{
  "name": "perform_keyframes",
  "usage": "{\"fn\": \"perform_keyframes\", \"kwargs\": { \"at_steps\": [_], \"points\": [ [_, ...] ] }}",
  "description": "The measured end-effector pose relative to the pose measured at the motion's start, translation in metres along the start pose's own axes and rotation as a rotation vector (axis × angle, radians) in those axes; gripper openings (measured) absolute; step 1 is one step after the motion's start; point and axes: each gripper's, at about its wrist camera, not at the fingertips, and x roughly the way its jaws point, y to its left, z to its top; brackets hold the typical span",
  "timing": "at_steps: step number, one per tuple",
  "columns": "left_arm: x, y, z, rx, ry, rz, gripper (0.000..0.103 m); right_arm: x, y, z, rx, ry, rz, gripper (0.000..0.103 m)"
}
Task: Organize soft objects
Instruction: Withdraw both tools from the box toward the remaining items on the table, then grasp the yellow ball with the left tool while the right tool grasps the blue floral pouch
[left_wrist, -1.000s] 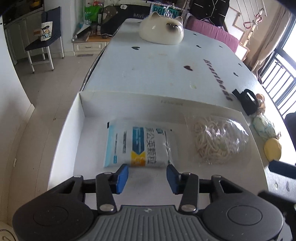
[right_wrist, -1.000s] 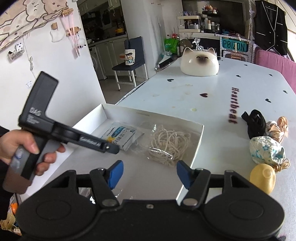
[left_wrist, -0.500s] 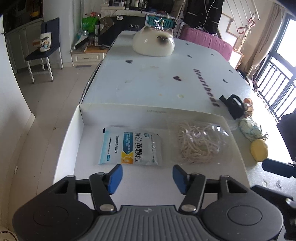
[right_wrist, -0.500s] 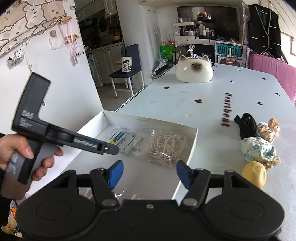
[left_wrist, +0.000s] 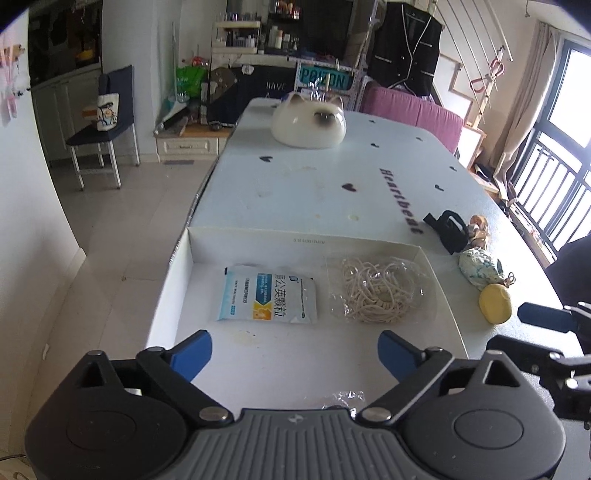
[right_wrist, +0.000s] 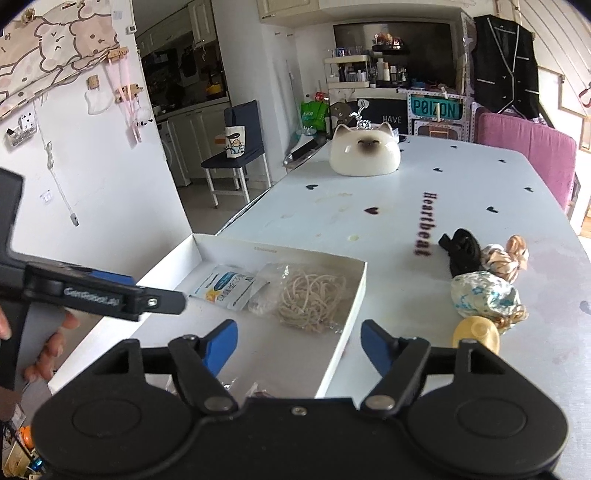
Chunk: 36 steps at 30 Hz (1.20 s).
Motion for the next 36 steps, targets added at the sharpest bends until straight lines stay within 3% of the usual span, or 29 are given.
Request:
{"fn": "perform_keyframes", "kwargs": {
  "at_steps": [6,16,25,36],
  "points": [
    [-0.021,-0.002,-0.006,0.015,-0.044,0.008,0.103,-0.010,-0.003,-0.001,-0.002,-0.012,-0.036,0.082],
    [-0.048,-0.009,-0.017,0.030,-0.108,0.018,0.103,-0.031,-0.007,-0.001,0.002,-0.055,-0.063,0.103],
    [-0.060,-0.028,-0.024,0.019,-0.146,0.031,0.103,-0.048,-0.018,-0.007,0.009,-0.090,-0.100,0.103],
    [-0.048,-0.077,-0.015,0.062,-0.144,-0.015,0.103,-0.069,-0.062,-0.017,0.057,-0.109,-0.154,0.103]
  ]
}}
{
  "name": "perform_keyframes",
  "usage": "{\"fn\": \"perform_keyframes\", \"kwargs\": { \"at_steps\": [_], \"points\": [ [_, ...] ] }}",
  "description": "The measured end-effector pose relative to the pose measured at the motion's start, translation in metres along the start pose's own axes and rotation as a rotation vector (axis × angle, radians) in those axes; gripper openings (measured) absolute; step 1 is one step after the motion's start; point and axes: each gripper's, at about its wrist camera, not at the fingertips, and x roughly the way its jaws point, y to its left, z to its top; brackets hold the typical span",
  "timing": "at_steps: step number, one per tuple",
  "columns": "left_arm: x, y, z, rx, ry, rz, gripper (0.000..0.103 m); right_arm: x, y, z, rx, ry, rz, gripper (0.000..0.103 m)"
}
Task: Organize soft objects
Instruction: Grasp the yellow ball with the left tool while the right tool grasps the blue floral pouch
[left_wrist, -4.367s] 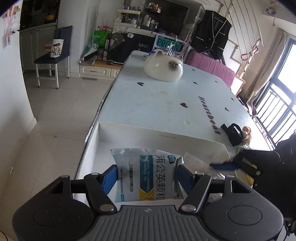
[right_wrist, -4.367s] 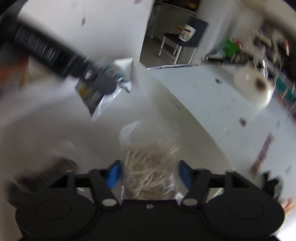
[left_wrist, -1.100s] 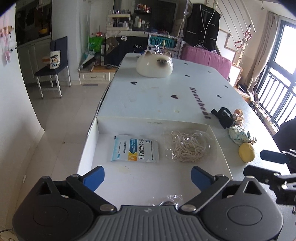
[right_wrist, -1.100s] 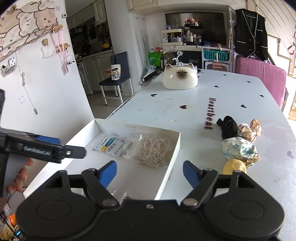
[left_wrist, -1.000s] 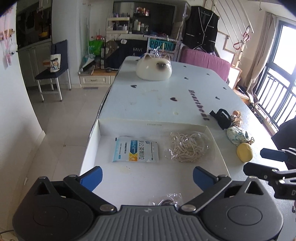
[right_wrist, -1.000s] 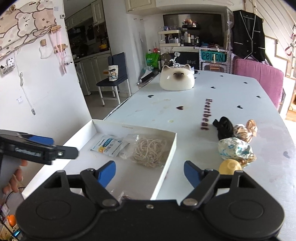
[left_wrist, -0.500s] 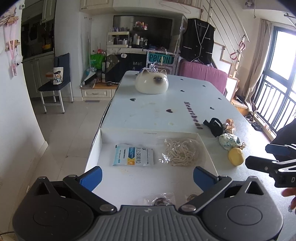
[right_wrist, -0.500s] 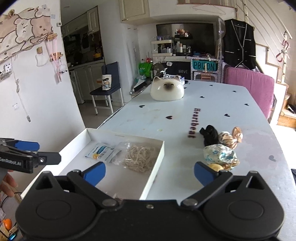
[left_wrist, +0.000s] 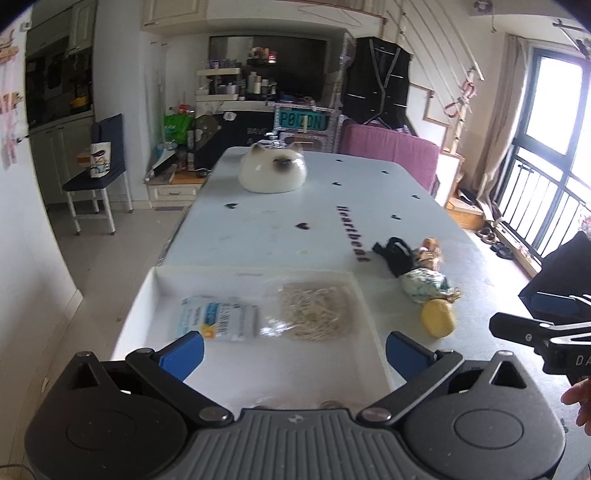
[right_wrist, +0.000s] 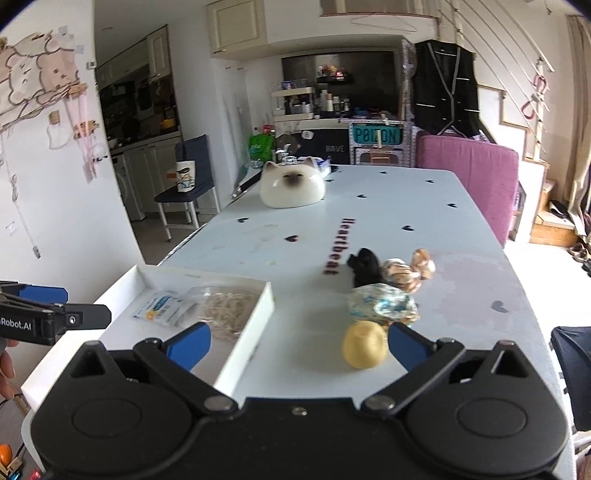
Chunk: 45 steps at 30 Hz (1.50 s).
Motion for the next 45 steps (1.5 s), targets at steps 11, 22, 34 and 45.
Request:
{"fn": "perform_keyframes", "kwargs": {
  "at_steps": [11,22,34,45],
  "points": [
    [0.032,-0.070,0.008,0.091,-0.006,-0.090,0.103,-0.003,-0.051,0.001,0.045,-0.010,-0.054,0.103],
    [0.083,-0.121,0.003,0.094,0.003,-0.243,0.102,0.026,-0.102,0.009,0.096,0.048,-0.092,0.103],
    [0.157,-0.116,0.012,-0.125,0.109,-0.305,0.060,0.071,-0.137,0.016,0.174,0.100,-0.088,0.103],
    [0.201,-0.122,0.005,-0.149,0.186,-0.320,0.055,0.099,-0.149,0.025,0.195,0.122,-0.087,0.103]
  ]
}}
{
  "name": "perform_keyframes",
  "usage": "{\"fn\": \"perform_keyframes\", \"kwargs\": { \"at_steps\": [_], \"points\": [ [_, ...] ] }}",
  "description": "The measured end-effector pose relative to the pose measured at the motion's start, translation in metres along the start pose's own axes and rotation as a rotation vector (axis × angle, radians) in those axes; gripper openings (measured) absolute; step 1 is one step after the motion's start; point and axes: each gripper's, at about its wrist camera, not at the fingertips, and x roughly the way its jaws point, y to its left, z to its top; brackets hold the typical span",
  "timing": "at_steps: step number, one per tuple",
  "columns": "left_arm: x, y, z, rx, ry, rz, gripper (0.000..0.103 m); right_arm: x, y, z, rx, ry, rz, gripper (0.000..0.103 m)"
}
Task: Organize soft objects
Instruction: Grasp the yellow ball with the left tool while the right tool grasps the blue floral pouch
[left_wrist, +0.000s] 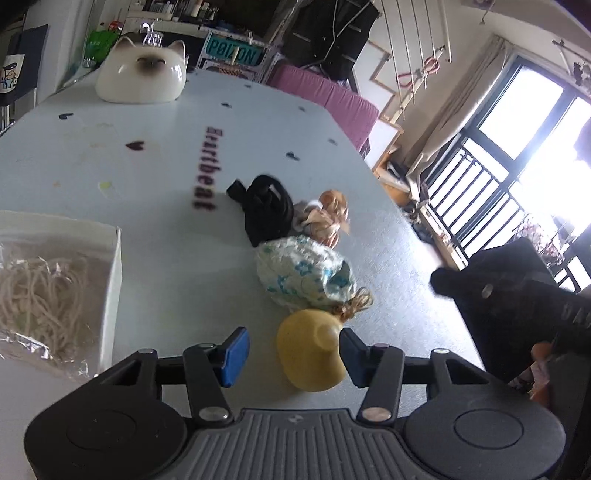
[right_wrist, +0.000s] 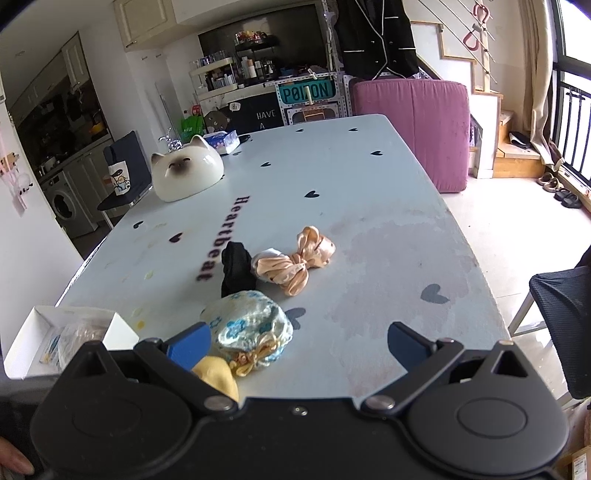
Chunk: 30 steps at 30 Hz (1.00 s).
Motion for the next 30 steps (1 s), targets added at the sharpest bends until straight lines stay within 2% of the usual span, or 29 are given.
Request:
{"fn": "perform_keyframes", "kwargs": {
  "at_steps": [8,10,15,19,25,30],
  "points": [
    [0.015,0.007,-0.005,-0.035,0.030,-0.042,0.055,0.016,-0.002,0.009,-0.008,0.013,-0.001,0.103],
    [0.017,0.006,-0.007,-0.021,0.016,-0.048,0.054,0.022,0.000,0.011,-0.016,0.022,0.003,0.103],
    [0.020,0.004,-0.009,-0.031,0.025,-0.086,0.037,0.040,0.005,0.014,-0.024,0.051,0.020,0.103],
    [0.018,-0.001,-0.011,0.006,0.013,-0.077,0.033,0.056,0.011,0.014,-0.027,0.085,0.045,0.098],
    [0.014,0.000,-0.012,-0.009,0.019,-0.078,0.028,0.078,0.022,0.012,-0.031,0.133,0.105,0.097],
    [0.007,0.001,-0.013,-0.021,0.031,-0.073,0.025,0.090,0.035,0.009,-0.083,0.160,0.121,0.097]
  ]
}}
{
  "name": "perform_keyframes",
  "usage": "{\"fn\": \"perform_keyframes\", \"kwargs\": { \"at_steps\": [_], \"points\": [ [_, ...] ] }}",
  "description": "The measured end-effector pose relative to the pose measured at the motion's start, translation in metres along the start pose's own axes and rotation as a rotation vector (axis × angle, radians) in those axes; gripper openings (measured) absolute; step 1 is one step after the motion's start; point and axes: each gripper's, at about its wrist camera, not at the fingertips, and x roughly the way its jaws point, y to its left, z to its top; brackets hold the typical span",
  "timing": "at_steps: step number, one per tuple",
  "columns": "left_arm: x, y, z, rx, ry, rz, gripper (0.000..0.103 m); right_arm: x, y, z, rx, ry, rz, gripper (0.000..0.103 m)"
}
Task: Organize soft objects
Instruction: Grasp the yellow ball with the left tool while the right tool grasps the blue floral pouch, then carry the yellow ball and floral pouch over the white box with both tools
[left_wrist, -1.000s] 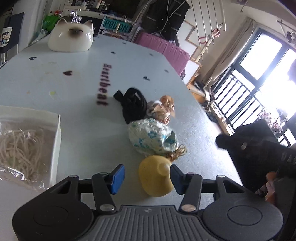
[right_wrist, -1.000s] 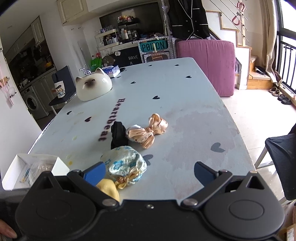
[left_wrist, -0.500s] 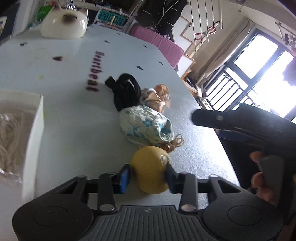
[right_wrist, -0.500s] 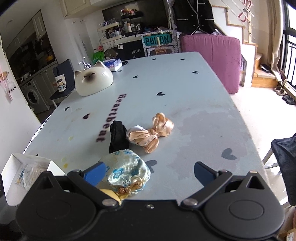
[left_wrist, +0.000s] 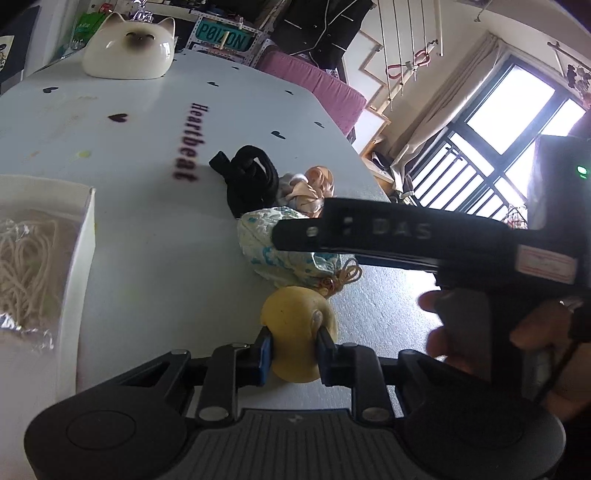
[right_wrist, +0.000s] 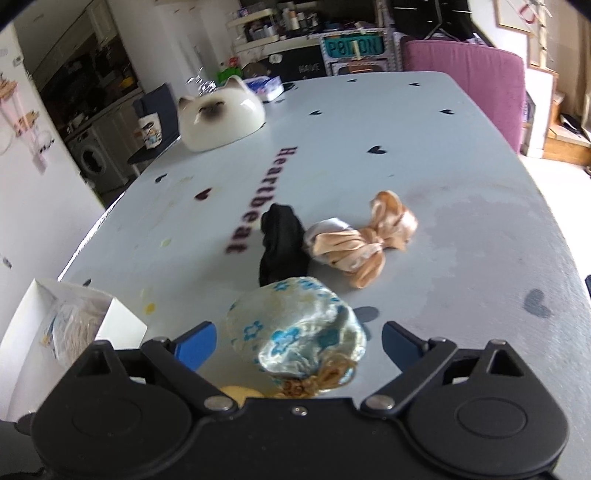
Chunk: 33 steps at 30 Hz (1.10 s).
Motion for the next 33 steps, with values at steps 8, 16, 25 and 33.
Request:
{"fn": "perform_keyframes", "kwargs": {
  "at_steps": [8,16,25,33],
  "points": [
    [-0.016,0.002,-0.004,-0.005,0.003,0.017,0.022,0.016,0.006,0.001,-0.028,0.028,-0.033,0.083],
    [-0.032,0.001,-0.004,-0.002,-0.025,0.035,0.022,0.005,0.005,-0.005,-0.027,-0.001,-0.048,0.056],
    [-0.056,0.004,-0.007,-0.013,-0.067,0.068,0.021,-0.031,0.006,-0.019,0.009,-0.063,-0.057,0.044],
    [-0.086,0.003,-0.010,-0.012,-0.113,0.073,0.021,-0.075,0.017,-0.037,0.022,-0.129,-0.084,0.044]
  ]
}}
